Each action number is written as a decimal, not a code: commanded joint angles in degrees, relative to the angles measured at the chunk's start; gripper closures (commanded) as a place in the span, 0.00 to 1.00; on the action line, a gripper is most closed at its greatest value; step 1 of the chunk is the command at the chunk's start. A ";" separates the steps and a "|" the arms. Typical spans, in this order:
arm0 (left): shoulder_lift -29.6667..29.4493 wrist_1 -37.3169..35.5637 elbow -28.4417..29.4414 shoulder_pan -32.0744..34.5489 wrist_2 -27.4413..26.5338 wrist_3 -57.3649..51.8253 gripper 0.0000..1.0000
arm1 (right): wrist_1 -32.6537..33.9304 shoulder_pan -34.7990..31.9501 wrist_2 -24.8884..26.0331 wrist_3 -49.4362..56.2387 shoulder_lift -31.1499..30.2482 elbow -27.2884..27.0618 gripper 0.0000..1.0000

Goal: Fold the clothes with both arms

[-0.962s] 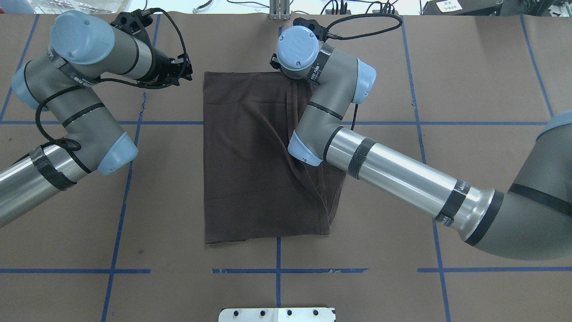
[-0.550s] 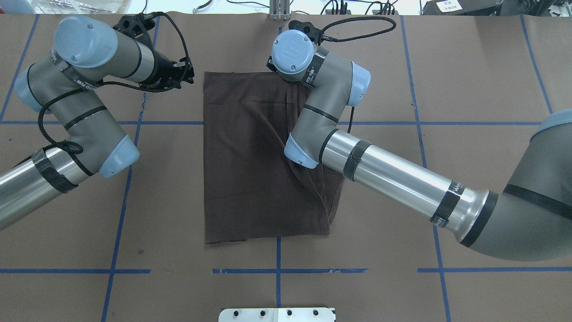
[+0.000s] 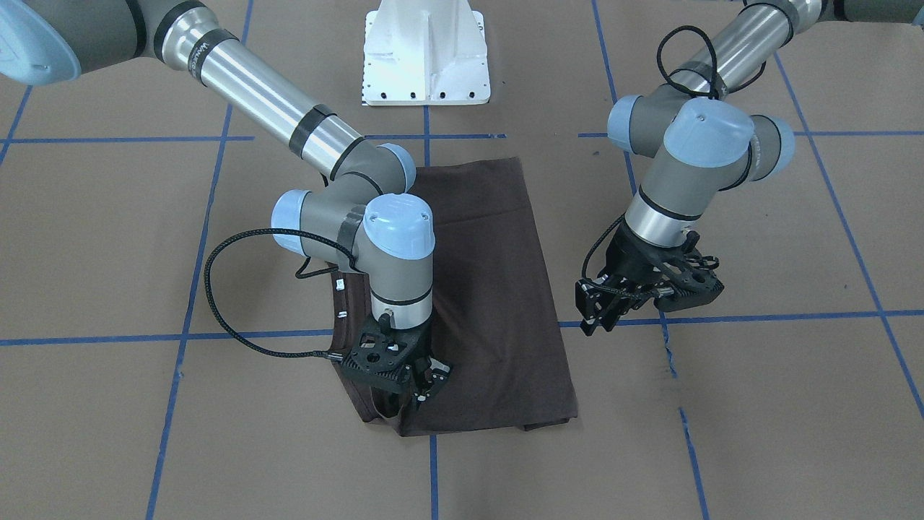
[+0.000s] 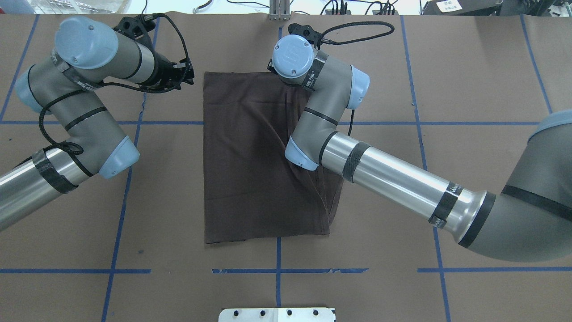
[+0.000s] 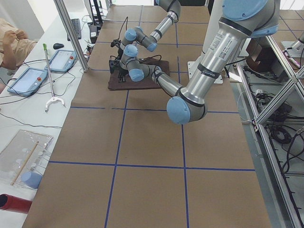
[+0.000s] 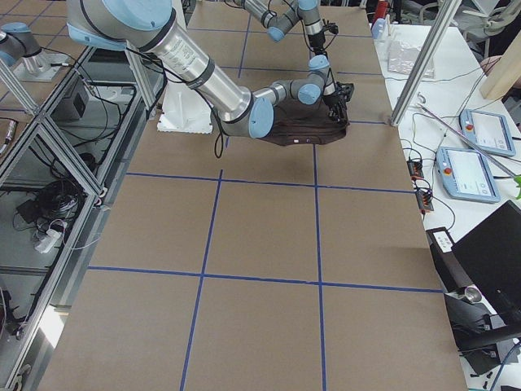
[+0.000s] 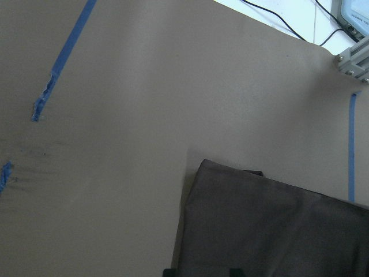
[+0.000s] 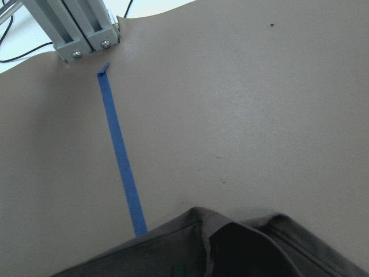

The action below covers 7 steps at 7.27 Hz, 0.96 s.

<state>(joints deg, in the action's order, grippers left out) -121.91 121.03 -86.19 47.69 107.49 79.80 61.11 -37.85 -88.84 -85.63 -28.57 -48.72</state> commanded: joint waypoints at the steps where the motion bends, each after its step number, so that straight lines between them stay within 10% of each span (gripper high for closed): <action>1: 0.70 0.00 -0.03 -0.14 0.00 0.00 0.58 | -0.11 -0.38 -0.45 2.46 -0.08 0.03 1.00; 6: 0.62 0.09 -0.20 -0.23 0.00 0.00 0.58 | -0.98 -3.99 -4.23 7.49 -2.71 0.03 1.00; 7: 0.70 0.09 -0.20 -0.23 0.00 0.00 0.58 | -1.60 -3.99 -4.23 7.49 -2.81 0.03 0.55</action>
<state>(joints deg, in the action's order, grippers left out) -121.28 121.11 -86.35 47.47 107.49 79.80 60.25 -41.75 -93.02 -78.32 -31.07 -48.69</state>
